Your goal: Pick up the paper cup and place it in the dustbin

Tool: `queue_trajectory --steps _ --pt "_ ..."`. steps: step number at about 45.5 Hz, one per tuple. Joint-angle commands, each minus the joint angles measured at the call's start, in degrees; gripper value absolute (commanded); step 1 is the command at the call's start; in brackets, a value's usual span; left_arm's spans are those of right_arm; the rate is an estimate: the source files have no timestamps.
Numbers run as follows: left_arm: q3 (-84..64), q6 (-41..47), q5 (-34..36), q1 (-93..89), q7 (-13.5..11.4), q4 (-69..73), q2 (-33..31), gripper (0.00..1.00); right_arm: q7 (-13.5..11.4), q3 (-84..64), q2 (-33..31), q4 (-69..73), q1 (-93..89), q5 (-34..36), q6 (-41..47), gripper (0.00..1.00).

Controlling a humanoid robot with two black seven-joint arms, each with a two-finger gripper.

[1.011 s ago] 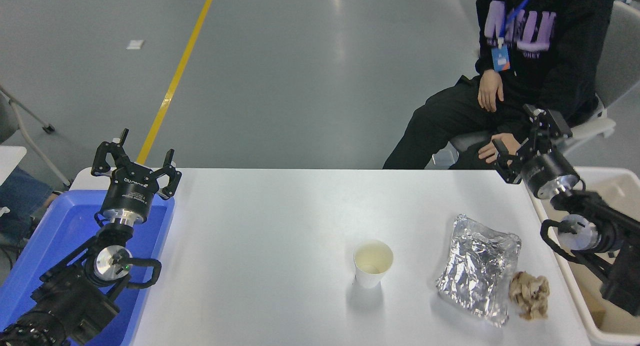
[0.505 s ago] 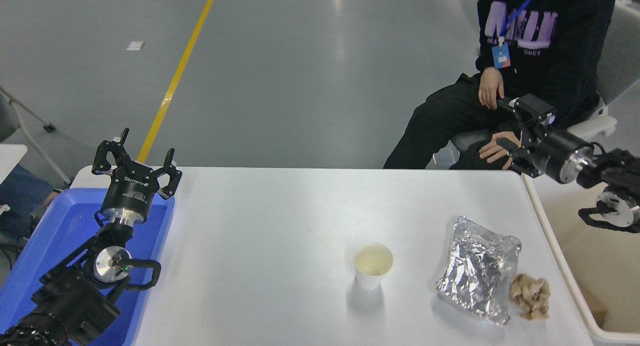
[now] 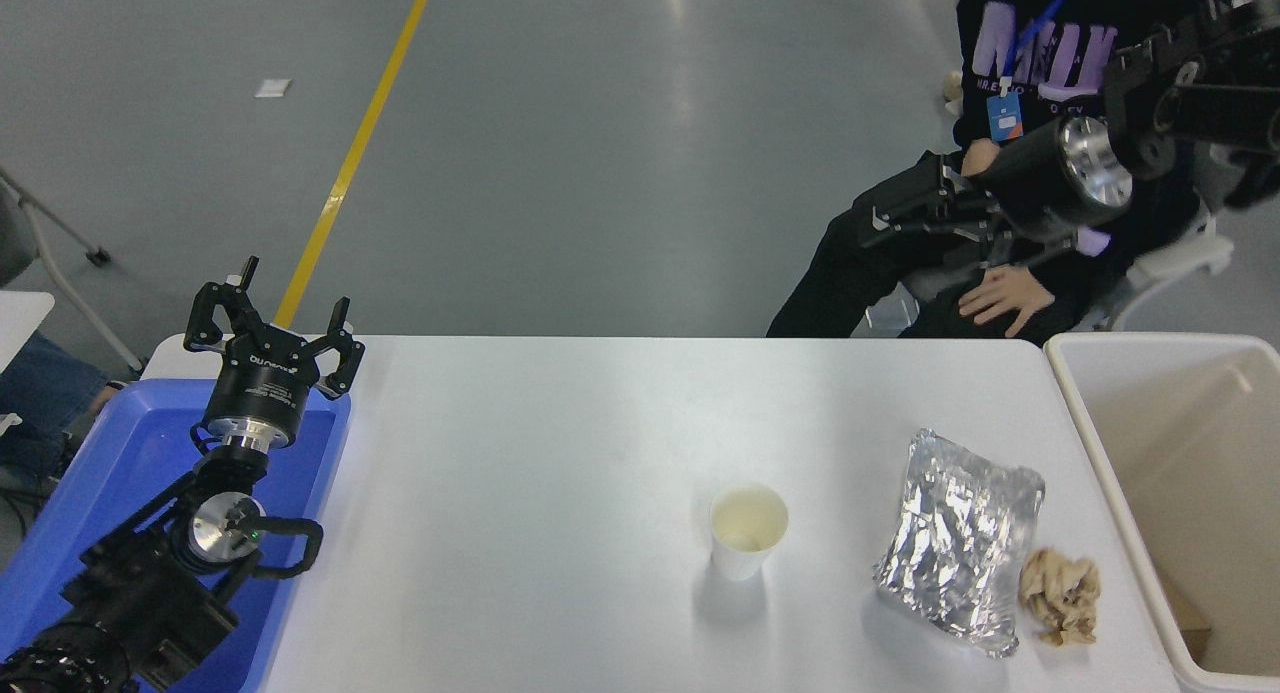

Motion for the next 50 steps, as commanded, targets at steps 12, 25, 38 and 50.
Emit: queue_trajectory --steps 12,25,38,50 --pt "0.1 0.0 0.0 -0.1 0.0 0.0 0.0 0.98 0.1 -1.8 11.3 7.2 14.4 -1.3 2.1 1.00" --pt "0.1 0.0 0.0 -0.2 0.1 0.0 0.0 0.98 -0.4 -4.4 10.6 9.7 16.9 -4.4 2.1 1.00" --pt "0.1 0.0 0.0 -0.2 0.1 0.0 0.0 0.98 -0.4 -4.5 8.3 9.8 17.5 -4.1 2.1 1.00" --pt "0.1 0.0 0.0 -0.2 0.0 0.0 0.0 0.98 -0.4 -4.1 8.3 9.8 15.8 -4.0 2.1 1.00"
